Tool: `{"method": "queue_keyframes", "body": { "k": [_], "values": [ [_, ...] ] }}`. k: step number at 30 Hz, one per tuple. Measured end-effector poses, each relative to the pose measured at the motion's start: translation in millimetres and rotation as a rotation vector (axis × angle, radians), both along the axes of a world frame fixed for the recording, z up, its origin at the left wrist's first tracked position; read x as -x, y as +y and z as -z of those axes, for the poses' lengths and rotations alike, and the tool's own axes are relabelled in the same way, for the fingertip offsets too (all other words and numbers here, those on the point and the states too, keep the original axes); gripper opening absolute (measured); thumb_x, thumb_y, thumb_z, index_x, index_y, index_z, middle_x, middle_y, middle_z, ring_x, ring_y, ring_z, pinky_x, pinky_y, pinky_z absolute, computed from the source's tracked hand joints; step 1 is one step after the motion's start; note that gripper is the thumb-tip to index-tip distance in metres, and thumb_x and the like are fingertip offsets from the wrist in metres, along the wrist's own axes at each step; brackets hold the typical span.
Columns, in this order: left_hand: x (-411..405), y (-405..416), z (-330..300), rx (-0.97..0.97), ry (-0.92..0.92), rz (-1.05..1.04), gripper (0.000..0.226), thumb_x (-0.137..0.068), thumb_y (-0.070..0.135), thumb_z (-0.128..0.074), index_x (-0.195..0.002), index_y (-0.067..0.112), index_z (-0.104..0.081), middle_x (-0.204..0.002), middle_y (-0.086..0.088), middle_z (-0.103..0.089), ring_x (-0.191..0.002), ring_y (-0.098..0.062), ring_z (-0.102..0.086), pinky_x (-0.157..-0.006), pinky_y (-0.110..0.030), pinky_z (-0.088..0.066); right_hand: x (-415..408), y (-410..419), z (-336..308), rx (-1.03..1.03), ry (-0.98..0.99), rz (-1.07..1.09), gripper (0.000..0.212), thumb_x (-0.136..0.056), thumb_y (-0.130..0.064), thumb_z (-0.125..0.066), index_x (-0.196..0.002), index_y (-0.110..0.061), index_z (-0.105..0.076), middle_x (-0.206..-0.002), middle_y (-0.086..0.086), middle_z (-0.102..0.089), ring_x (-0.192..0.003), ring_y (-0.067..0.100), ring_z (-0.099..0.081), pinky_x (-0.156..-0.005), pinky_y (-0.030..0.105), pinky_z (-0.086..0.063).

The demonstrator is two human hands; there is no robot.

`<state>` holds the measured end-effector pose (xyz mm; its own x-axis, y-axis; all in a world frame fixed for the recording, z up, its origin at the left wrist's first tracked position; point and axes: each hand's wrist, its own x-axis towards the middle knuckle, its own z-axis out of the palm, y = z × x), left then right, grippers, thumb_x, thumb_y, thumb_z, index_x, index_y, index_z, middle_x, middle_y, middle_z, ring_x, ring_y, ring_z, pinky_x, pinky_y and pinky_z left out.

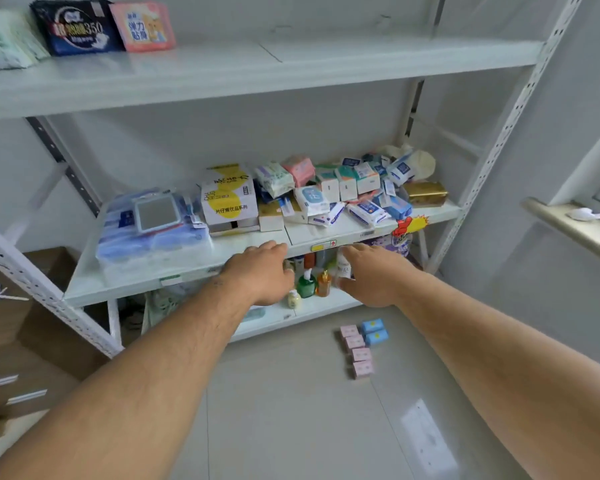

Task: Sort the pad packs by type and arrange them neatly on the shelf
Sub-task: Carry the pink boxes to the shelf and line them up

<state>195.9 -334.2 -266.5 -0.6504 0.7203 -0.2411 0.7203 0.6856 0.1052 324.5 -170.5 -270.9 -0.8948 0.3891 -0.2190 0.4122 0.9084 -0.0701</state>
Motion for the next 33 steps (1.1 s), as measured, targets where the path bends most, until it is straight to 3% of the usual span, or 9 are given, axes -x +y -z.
{"method": "queue_keyframes", "body": {
  "k": [8, 11, 20, 33],
  "values": [
    [-64.4, 77.5, 46.9, 0.046, -0.064, 0.063, 0.064, -0.097, 0.043, -0.036, -0.156, 0.025, -0.018, -0.164, 0.003, -0.016, -0.147, -0.025, -0.024, -0.115, -0.046, -0.032, -79.6, 72.1, 57.1, 0.059, -0.143, 0.059, 0.07, -0.096, -0.046, -0.054, -0.154, -0.017, -0.029, -0.157, 0.006, -0.038, -0.139, 0.032, -0.042, -0.11, 0.047, -0.042],
    [-90.9, 111.8, 66.0, 0.067, -0.08, 0.078, 0.061, -0.096, 0.041, -0.038, -0.153, 0.025, -0.023, -0.162, 0.002, -0.023, -0.144, -0.024, -0.031, -0.112, -0.045, -0.036, -110.9, 108.2, 74.7, 0.085, -0.168, 0.063, 0.072, -0.097, -0.047, -0.054, -0.156, -0.017, -0.025, -0.159, 0.005, -0.035, -0.141, 0.03, -0.04, -0.112, 0.044, -0.04],
    [-147.1, 184.0, 143.7, 0.139, -0.165, 0.072, 0.063, -0.096, 0.04, -0.045, -0.154, 0.024, -0.024, -0.16, 0.003, -0.026, -0.143, -0.022, -0.031, -0.114, -0.039, -0.032, -173.7, 207.8, 151.3, 0.18, -0.295, 0.061, 0.071, -0.096, -0.048, -0.055, -0.154, -0.018, -0.028, -0.159, 0.004, -0.033, -0.14, 0.029, -0.04, -0.111, 0.043, -0.04],
    [-63.0, 244.3, 270.5, 0.171, -0.282, 0.114, 0.058, -0.097, 0.036, -0.045, -0.151, 0.023, -0.028, -0.156, 0.003, -0.032, -0.138, -0.023, -0.036, -0.11, -0.037, -0.035, -117.8, 266.0, 257.6, 0.271, -0.454, 0.112, 0.075, -0.098, -0.044, -0.054, -0.159, -0.019, -0.016, -0.163, 0.001, -0.024, -0.145, 0.027, -0.031, -0.116, 0.04, -0.033]
  ]
}}
